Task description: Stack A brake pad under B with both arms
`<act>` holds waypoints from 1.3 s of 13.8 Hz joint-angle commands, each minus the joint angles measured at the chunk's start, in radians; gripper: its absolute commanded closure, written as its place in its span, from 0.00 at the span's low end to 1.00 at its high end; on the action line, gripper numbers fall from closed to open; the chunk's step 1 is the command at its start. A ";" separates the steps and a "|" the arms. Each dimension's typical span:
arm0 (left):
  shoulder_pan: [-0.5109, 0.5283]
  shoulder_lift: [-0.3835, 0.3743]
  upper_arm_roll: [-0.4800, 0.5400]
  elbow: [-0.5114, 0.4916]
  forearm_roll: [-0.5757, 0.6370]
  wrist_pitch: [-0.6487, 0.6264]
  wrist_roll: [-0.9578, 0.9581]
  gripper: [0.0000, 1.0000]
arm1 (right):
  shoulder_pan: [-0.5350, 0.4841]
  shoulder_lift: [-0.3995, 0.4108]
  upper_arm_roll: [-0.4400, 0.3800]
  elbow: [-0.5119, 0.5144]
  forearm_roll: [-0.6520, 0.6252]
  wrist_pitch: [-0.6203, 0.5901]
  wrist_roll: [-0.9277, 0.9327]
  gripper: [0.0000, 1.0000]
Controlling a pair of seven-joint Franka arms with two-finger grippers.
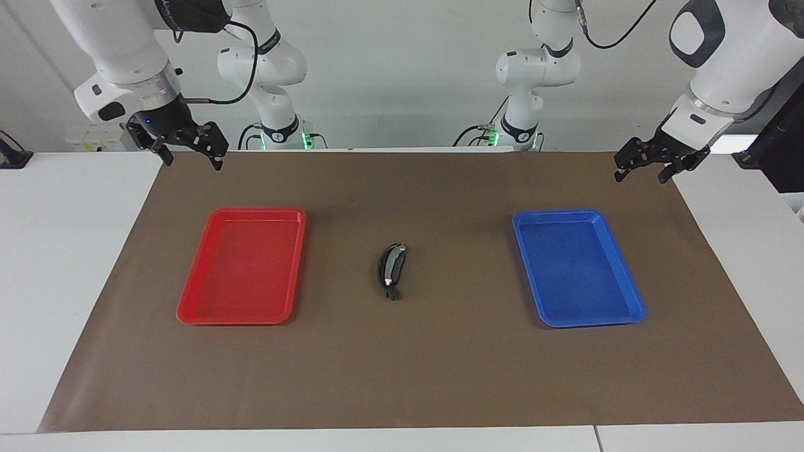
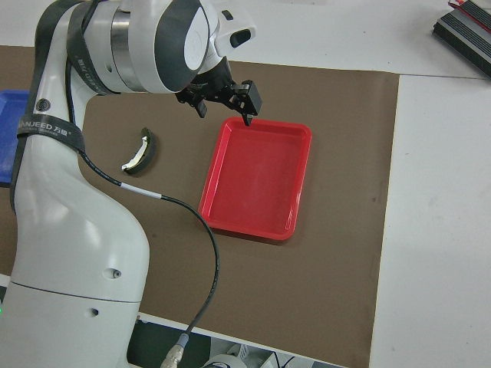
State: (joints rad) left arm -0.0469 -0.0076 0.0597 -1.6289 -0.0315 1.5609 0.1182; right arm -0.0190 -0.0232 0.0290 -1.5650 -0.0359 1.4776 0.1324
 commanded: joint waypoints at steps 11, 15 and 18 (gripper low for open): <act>-0.014 -0.020 0.015 -0.019 0.001 -0.004 0.000 0.01 | -0.045 -0.020 0.000 -0.030 0.073 0.082 -0.005 0.00; -0.014 -0.020 0.015 -0.020 0.001 -0.004 0.000 0.01 | -0.042 -0.023 0.000 -0.037 0.065 0.087 -0.040 0.00; -0.014 -0.020 0.015 -0.019 0.001 -0.004 0.000 0.01 | -0.038 -0.024 0.000 -0.041 0.044 0.090 -0.102 0.00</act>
State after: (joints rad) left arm -0.0469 -0.0076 0.0598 -1.6289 -0.0315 1.5609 0.1182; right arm -0.0493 -0.0267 0.0235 -1.5731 0.0143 1.5433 0.0694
